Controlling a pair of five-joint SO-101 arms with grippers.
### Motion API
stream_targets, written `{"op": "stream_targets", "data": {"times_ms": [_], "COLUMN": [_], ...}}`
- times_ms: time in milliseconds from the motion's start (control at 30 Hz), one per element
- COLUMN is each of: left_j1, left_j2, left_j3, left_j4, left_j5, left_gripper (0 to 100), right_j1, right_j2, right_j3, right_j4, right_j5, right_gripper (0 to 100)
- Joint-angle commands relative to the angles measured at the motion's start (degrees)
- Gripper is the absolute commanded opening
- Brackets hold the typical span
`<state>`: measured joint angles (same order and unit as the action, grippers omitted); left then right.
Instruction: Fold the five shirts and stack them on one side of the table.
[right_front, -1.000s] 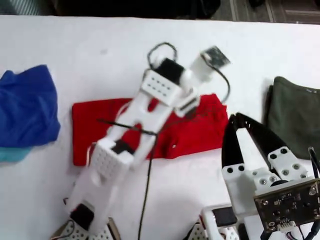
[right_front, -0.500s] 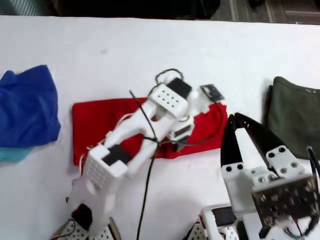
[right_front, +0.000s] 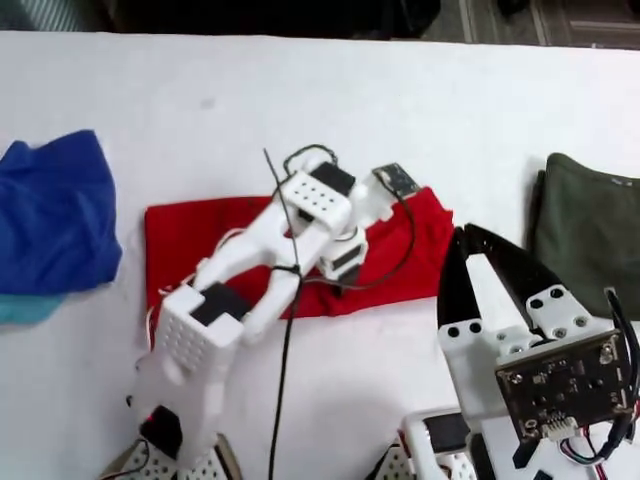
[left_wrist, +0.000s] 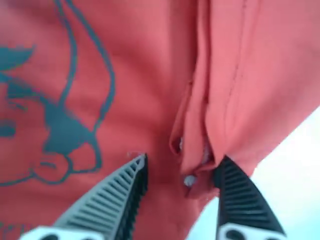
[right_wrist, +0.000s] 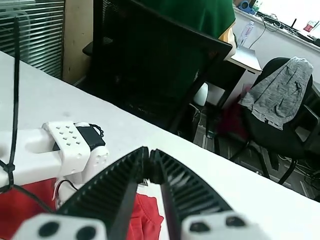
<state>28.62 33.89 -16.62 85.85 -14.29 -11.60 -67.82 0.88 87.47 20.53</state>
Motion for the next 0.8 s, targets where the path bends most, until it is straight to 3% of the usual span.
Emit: {"op": "stream_targets", "data": {"times_ms": [0, 167, 367, 767], "left_j1": [-0.9, -4.3, -13.3, -34.2], "left_j2": [-5.7, -8.7, -12.4, -39.1], "left_j3": [-5.7, -12.0, -17.6, 11.3], "left_j4": [4.5, 9.5, 16.7, 16.2], "left_j5": [1.8, 2.0, 3.3, 5.5], "left_gripper": [18, 18, 23, 27], "right_j1": [0.1, 0.1, 0.1, 0.1], "right_j2": [0.0, 0.0, 0.0, 0.0], "right_j3": [-0.2, -0.2, -0.2, 0.2], "right_j4": [-1.1, -1.1, -1.1, -1.1], "right_j5": [0.5, 0.5, 0.5, 0.3], "right_gripper": [1.8, 1.8, 1.8, 1.8]}}
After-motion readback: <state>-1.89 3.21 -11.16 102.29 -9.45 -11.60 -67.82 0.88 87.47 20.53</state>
